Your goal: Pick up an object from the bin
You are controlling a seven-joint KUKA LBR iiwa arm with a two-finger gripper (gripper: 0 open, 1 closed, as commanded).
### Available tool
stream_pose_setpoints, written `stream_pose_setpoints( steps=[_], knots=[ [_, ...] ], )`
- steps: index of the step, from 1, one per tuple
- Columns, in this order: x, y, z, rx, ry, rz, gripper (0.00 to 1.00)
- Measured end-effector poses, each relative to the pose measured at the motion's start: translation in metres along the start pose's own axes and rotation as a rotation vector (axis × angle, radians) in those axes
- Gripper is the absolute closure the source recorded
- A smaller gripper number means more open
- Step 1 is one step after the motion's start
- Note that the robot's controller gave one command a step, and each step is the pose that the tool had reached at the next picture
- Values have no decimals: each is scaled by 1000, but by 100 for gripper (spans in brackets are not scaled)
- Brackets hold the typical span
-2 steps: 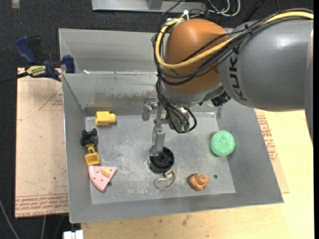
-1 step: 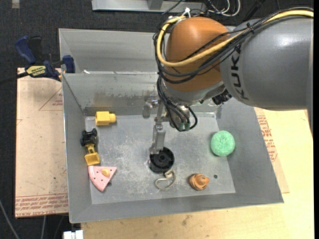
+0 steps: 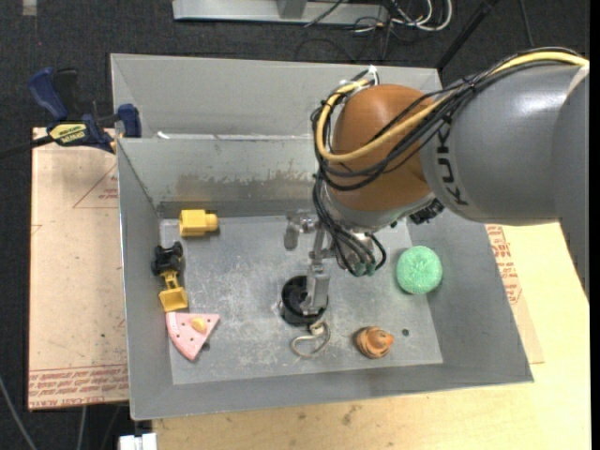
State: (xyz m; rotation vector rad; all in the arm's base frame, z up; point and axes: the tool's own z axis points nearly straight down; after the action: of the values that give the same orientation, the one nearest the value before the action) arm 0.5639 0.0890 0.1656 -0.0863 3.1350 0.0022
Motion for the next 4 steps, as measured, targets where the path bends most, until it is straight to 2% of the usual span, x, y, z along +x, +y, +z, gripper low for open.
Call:
stream_pose_setpoints(
  steps=[1,2,3,4],
  knots=[
    [14,-21,17,-1,8,-280,0],
    [8,-44,31,-1,4,-232,0],
    [10,-36,86,0,1,-95,0],
    [22,-32,93,0,-6,-214,100]
  ],
)
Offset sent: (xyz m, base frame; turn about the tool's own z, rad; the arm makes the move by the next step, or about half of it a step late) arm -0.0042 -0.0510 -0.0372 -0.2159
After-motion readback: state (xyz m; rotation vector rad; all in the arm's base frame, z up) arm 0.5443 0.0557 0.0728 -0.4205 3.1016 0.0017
